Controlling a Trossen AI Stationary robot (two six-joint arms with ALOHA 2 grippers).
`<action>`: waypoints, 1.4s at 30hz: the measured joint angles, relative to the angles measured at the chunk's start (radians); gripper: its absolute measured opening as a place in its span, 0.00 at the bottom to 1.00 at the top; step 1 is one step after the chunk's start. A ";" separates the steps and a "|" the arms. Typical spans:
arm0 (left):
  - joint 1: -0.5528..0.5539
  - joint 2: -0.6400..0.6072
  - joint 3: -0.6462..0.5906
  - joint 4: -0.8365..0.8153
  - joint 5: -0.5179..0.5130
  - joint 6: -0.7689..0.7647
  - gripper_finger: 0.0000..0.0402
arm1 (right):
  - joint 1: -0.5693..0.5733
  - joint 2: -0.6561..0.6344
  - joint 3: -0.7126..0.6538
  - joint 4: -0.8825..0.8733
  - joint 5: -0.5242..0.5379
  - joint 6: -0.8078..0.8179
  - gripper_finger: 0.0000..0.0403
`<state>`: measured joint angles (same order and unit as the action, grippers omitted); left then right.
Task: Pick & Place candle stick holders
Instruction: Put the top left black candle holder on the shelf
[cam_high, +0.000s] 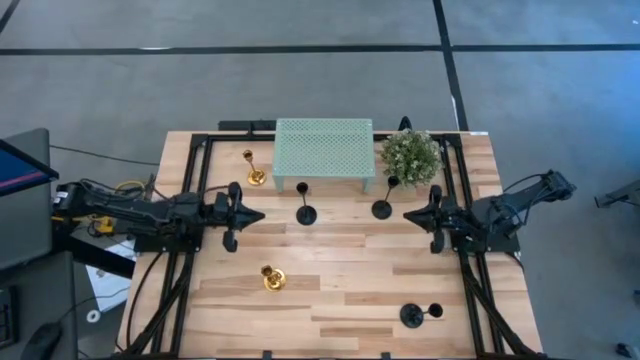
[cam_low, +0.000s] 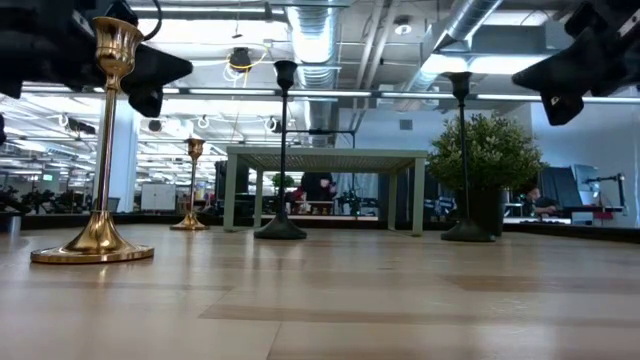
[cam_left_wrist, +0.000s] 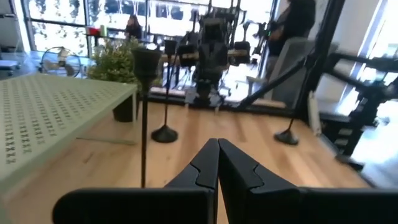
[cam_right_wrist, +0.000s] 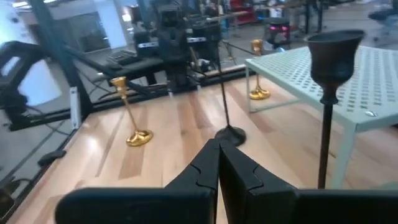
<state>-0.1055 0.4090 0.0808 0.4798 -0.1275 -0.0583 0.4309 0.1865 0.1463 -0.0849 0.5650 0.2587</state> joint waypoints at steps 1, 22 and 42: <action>0.000 0.025 0.012 -0.001 -0.002 0.012 0.02 | 0.000 0.023 0.000 0.020 0.008 0.002 0.00; -0.001 0.152 0.085 0.000 -0.045 0.097 0.02 | 0.000 0.208 0.098 0.119 0.063 -0.102 0.00; 0.000 0.444 0.085 0.273 -0.101 0.106 0.26 | 0.000 0.208 0.098 0.090 0.034 -0.108 0.00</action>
<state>-0.1051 0.8533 0.1654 0.7525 -0.2284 0.0473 0.4313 0.3943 0.2440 0.0048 0.5991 0.1505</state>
